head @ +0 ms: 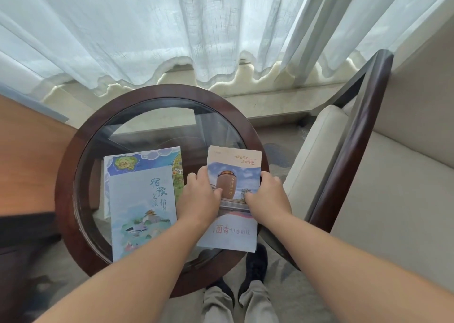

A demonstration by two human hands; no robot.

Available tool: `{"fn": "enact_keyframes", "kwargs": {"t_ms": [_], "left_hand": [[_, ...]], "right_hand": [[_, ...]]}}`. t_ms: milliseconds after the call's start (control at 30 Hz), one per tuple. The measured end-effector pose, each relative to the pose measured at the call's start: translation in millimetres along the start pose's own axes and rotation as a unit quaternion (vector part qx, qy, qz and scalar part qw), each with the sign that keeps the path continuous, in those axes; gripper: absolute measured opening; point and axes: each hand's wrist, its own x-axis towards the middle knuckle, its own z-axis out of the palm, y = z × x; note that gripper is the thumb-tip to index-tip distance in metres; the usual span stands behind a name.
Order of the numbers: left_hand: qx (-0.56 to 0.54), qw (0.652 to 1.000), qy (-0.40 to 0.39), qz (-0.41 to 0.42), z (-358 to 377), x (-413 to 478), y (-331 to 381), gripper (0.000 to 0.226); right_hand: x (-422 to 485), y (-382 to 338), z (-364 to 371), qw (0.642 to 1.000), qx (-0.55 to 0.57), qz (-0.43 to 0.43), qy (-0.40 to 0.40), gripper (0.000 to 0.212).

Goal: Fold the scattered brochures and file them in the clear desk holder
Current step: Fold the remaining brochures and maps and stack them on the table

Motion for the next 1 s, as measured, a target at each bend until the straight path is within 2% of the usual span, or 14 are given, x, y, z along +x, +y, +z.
{"fn": "enact_keyframes", "kwargs": {"t_ms": [367,467,567,633,700,833,1000], "left_hand": [[0.031,0.999,-0.008,0.011,2.9,5.3,-4.5,0.066],[0.055,0.998,0.022,0.016,0.1,4.3,-0.9,0.073],[0.097,0.985,0.087,0.117,4.3,3.9,10.6,0.073],[0.114,0.976,0.072,0.171,14.5,7.5,23.4,0.074],[0.144,0.971,0.032,0.187,30.2,13.4,33.4,0.075],[0.214,0.957,0.017,0.196,56.2,17.8,27.2,0.073],[0.225,0.942,0.023,0.248,62.5,-5.7,7.0,0.074]], "right_hand": [[13.2,3.8,-9.8,0.999,-0.014,-0.032,-0.02,0.04],[15.1,6.5,-13.2,0.996,-0.057,-0.07,-0.002,0.059],[22.1,9.3,-19.0,0.958,-0.225,-0.177,0.009,0.094],[30.2,8.6,-22.6,0.916,-0.324,-0.237,-0.02,0.098],[37.1,10.4,-22.9,0.89,-0.374,-0.255,-0.054,0.094],[40.2,16.5,-19.5,0.894,-0.37,-0.244,-0.065,0.091],[38.5,12.7,-20.3,0.89,-0.392,-0.218,-0.078,0.099]]}}
